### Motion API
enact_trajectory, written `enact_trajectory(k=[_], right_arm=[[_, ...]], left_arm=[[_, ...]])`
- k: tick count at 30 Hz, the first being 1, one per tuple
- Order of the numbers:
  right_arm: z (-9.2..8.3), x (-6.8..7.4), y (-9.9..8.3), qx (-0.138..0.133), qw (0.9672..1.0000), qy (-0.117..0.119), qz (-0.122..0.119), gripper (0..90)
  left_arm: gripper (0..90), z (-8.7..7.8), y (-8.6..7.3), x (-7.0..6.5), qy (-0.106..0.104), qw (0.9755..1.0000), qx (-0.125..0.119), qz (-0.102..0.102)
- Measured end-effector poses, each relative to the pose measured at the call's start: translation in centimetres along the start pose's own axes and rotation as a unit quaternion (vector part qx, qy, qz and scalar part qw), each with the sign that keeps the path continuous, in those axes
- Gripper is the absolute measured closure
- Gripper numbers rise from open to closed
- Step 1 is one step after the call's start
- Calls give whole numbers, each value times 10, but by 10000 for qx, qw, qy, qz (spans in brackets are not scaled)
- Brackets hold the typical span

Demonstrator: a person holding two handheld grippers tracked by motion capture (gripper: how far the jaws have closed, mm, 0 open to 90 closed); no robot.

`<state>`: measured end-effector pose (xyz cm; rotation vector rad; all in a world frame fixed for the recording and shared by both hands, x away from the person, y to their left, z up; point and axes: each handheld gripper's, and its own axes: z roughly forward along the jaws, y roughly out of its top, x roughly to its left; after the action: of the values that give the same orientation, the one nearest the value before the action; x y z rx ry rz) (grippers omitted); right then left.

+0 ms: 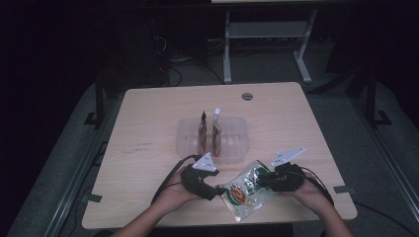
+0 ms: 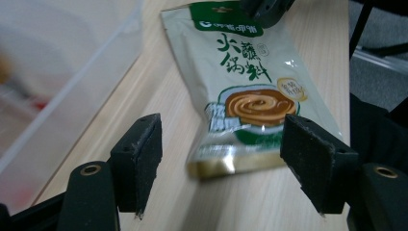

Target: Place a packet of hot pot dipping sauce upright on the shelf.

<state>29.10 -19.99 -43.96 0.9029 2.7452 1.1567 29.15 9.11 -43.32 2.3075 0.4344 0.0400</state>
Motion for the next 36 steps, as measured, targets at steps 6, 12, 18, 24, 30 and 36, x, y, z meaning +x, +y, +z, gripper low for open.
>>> enact_trajectory(k=[6, 12, 18, 24, 30, 36], right_arm=[[-5, -3, 0, -147, 9996, -174, 179, 492], [-7, -6, -2, -174, 9990, -330, 248, 427], [-6, -8, -3, -186, 9989, -380, 224, 418], [-7, -9, -4, -154, 9986, -429, 250, 416], [-6, -10, -5, -124, 9985, -483, 241, 417], [-8, -11, -5, -136, 9982, -531, 262, 417]], left_arm=[[310, 26, 5, -4, -52, 9997, 218, 54], [301, 41, 7, -6, -1, 9995, 331, 1], [268, 52, 7, -9, -68, 9996, 249, -115], [243, 55, 6, -13, -12, 9996, 271, -34], [317, 56, 6, -21, 236, 9992, 310, 132], [531, 54, 5, -23, 447, 9986, 235, 168]])
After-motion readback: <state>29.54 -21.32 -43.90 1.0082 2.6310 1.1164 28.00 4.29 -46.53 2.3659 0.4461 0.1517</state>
